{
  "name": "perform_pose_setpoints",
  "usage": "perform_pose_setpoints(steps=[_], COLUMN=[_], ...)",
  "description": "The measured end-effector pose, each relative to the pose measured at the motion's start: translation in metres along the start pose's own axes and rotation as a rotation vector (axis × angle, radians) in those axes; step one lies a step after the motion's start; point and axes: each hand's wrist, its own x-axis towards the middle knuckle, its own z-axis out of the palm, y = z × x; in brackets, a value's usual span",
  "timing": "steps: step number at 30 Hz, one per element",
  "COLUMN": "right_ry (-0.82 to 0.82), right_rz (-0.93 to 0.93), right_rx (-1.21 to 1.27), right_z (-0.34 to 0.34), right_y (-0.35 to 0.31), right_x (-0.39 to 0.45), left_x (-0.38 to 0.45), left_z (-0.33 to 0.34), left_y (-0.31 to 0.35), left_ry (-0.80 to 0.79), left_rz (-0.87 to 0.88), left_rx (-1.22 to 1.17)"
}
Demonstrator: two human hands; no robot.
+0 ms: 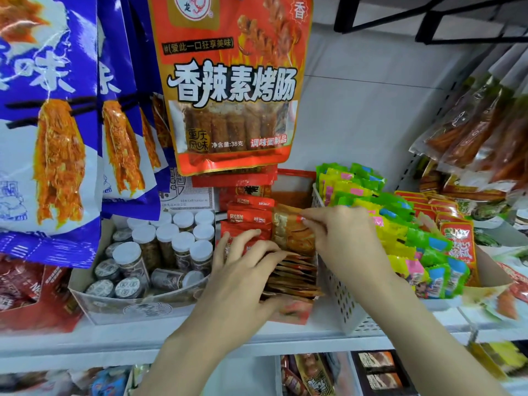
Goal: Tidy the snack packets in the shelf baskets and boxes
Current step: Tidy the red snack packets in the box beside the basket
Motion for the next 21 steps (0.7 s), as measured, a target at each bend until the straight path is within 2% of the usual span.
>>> perform_pose_setpoints(steps=[8, 13, 15, 18, 21], right_ry=[-0.459, -0.680, -0.567, -0.234, -0.224], right_rz=[0.077, 0.136, 0.171, 0.202, 0.210], right_rx=[-0.148, -0.030, 0.014, -0.013, -0.019], right_z=[0.017, -0.007, -0.009, 0.003, 0.021], right_y=[0.001, -0.002, -0.004, -0.004, 0.000], right_x=[0.004, 0.013, 0.016, 0.022, 0.025], left_x=[0.005, 0.013, 0.014, 0.013, 0.009], left_z=[0.004, 0.003, 0.003, 0.003, 0.002], left_y=[-0.005, -0.013, -0.013, -0.014, -0.015], left_ry=[0.111, 0.003, 0.011, 0.031, 0.028], left_rz=[0.021, 0.071, 0.066, 0.066, 0.075], left_rx=[-0.207, -0.036, -0.047, -0.087, -0.092])
